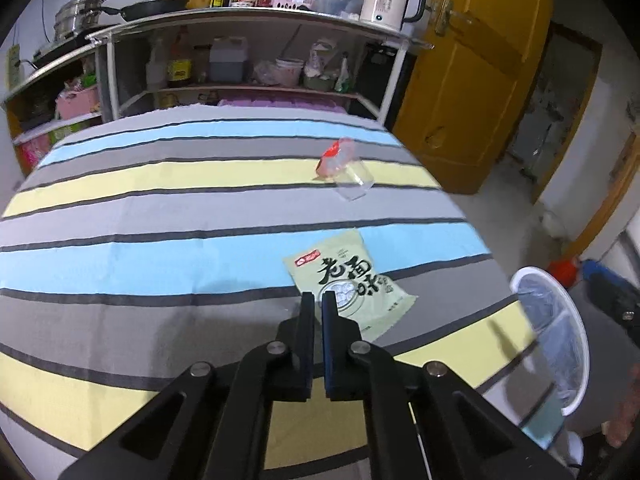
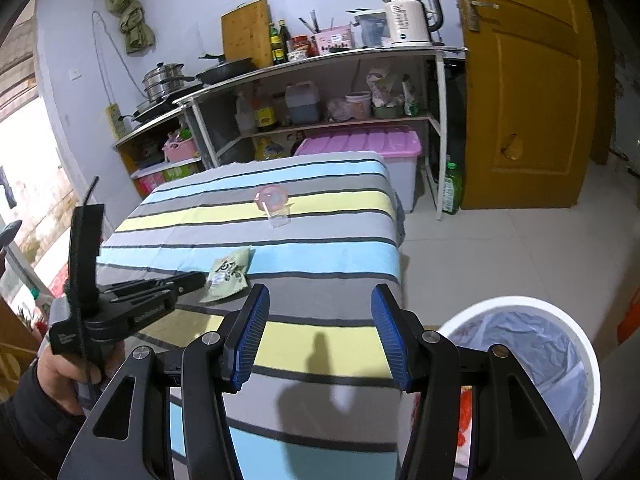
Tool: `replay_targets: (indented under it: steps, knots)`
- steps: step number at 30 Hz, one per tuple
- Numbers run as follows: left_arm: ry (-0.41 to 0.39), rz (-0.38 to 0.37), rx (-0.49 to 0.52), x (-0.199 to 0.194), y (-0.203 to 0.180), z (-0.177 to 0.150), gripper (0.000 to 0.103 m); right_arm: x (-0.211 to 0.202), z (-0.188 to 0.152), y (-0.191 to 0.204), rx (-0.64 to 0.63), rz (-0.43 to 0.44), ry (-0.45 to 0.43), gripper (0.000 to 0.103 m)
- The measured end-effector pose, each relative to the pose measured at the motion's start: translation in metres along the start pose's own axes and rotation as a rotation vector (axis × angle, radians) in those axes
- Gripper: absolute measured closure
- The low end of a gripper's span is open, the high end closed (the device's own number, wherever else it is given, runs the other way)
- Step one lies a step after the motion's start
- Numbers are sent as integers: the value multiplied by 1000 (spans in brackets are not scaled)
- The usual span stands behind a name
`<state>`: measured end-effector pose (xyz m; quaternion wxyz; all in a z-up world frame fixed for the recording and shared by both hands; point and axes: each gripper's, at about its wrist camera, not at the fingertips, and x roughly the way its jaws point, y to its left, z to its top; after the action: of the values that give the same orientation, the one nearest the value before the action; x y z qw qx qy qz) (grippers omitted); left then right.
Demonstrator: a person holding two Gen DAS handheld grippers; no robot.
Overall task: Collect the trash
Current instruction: 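Move the left tool to the beige noodle snack packet while the right tool approaches the clear cup, then grasp and lift the beige snack packet with the left tool while the right tool grasps the clear cup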
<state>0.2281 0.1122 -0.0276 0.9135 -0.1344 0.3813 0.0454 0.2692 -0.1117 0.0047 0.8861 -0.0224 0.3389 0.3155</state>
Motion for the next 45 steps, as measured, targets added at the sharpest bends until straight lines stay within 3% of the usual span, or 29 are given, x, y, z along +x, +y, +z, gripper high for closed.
replay_targets:
  steps: [1,3,4,5,12,18,21,23,26,38,45]
  knots:
    - [-4,-12,-9,-1,0,1,96,2,1,2,-8,-4,2,49]
    - [-4,-29,-6,0,-4,2,70,6,5,4,-20,-9,2,49]
    - [-5,-31,-6,1,-7,2,43,6,7,4,-24,-11,-1,49]
    - [-9,-24,-16,3,-9,2,34,5,8,4,-26,-13,-5,49]
    - [49,68,-46,33,-25,8,34,3,12,-5,-6,-14,-18,49]
    - [69,139,22,44,-40,11,33,11,13,-7,5,-2,-3,49]
    - [63,161,42,40,-37,10,60,13,15,-7,2,1,-3,49]
    - [61,149,46,37,-32,10,77,15,18,-7,0,3,-1,49]
    - [53,99,40,31,-22,8,86,19,22,-3,-10,9,6,49]
    - [-57,-45,-1,-18,13,3,89,67,45,31,-106,35,55,49]
    - [-112,-67,-34,-37,33,7,89,117,59,49,-158,43,98,49]
